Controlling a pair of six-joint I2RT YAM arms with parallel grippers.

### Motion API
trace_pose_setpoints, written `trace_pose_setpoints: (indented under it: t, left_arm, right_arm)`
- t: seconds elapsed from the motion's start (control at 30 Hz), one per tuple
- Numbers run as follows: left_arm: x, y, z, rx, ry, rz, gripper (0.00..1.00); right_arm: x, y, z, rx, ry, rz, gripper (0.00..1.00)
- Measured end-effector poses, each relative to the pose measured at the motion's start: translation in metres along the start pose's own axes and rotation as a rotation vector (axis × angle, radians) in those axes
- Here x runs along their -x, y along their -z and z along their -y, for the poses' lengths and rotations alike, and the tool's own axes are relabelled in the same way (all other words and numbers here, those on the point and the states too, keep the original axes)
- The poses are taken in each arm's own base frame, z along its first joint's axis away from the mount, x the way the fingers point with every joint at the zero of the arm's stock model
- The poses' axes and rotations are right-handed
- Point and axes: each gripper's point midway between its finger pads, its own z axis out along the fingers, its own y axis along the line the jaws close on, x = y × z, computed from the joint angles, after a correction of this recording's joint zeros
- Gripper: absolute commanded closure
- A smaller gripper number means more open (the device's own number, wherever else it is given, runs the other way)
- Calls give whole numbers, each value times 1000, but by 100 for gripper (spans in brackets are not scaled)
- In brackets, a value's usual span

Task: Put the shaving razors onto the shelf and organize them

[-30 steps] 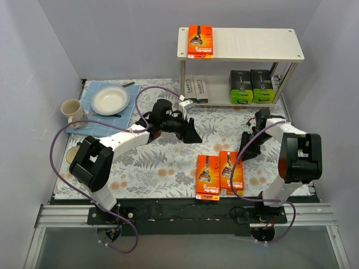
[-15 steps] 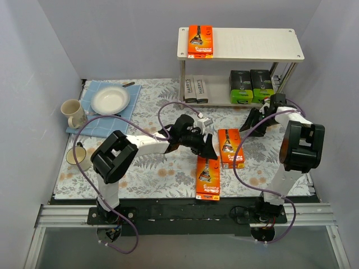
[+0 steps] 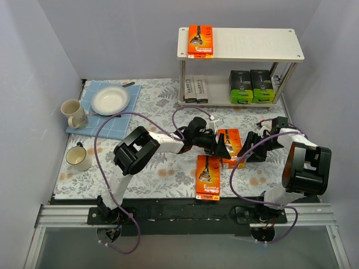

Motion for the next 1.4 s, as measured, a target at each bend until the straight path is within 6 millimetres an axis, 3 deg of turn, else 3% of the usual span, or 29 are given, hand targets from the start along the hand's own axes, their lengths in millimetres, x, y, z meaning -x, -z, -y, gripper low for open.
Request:
trace_pose_setpoints:
  t: [0.17, 0.43, 0.63, 0.77, 0.93, 1.17, 1.4]
  left_arm:
    - [-13, 6, -2, 31, -39, -38, 38]
    - [-38, 64, -15, 168, -82, -59, 37]
    - [-36, 90, -29, 251, -98, -39, 35]
    - [-34, 89, -29, 247, -88, -33, 34]
    - [-24, 75, -21, 174, -44, -17, 29]
    - [-24, 65, -24, 116, 87, -23, 13]
    - [-6, 68, -23, 14, 183, -2, 9]
  right_arm:
    - [-19, -7, 7, -3, -9, -42, 37]
    - [-43, -15, -5, 101, -51, -87, 43]
    - [-47, -21, -12, 138, -66, -89, 48]
    - [-48, -26, -11, 146, -83, -73, 76]
    - [-54, -31, -15, 190, -124, -71, 98]
    - [-45, -28, -20, 218, -105, -56, 99]
    - [-22, -13, -34, 291, 35, -18, 99]
